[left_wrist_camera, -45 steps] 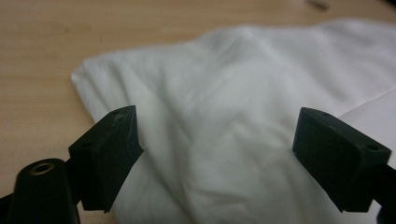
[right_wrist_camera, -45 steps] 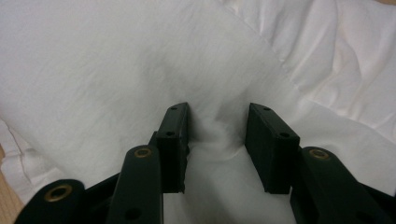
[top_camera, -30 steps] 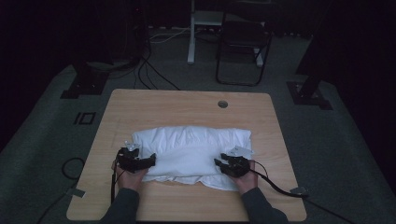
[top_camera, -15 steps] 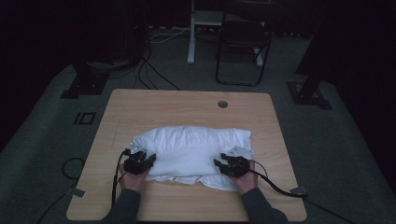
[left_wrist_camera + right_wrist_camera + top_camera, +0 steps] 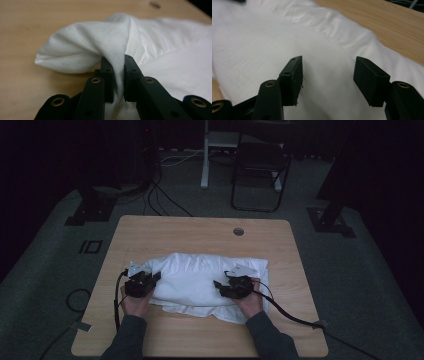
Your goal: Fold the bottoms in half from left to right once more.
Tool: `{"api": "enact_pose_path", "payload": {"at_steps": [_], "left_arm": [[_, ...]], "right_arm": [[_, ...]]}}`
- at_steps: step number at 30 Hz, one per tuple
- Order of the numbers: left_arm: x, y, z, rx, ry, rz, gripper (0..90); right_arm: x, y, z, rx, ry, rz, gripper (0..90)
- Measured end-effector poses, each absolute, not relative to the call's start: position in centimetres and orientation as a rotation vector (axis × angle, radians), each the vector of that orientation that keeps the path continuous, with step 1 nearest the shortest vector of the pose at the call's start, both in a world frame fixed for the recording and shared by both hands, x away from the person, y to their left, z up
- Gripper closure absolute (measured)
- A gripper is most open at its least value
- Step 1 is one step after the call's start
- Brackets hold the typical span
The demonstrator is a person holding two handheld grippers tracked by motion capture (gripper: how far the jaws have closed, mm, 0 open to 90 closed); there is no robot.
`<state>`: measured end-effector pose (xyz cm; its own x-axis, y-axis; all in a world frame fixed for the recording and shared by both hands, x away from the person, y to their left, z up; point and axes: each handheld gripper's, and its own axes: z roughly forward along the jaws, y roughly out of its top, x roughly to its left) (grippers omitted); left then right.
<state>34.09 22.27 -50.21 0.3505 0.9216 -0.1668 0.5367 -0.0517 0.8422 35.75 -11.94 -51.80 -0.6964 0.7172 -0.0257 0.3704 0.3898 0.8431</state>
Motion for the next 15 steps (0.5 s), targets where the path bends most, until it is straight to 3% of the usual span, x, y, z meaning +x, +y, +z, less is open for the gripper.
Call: {"api": "enact_pose_path", "payload": {"at_steps": [7, 15], "left_arm": [[34.1, 21.6, -46.3, 1.661, 1.209, 0.593, 82.5], [34.3, 19.6, -44.2, 1.649, 1.121, 0.599, 82.9]], "right_arm": [[37.1, -8.9, -55.1, 0.926, 2.385, 1.116, 42.9], [37.7, -8.1, -55.7, 0.991, 2.358, 1.193, 43.9]]}}
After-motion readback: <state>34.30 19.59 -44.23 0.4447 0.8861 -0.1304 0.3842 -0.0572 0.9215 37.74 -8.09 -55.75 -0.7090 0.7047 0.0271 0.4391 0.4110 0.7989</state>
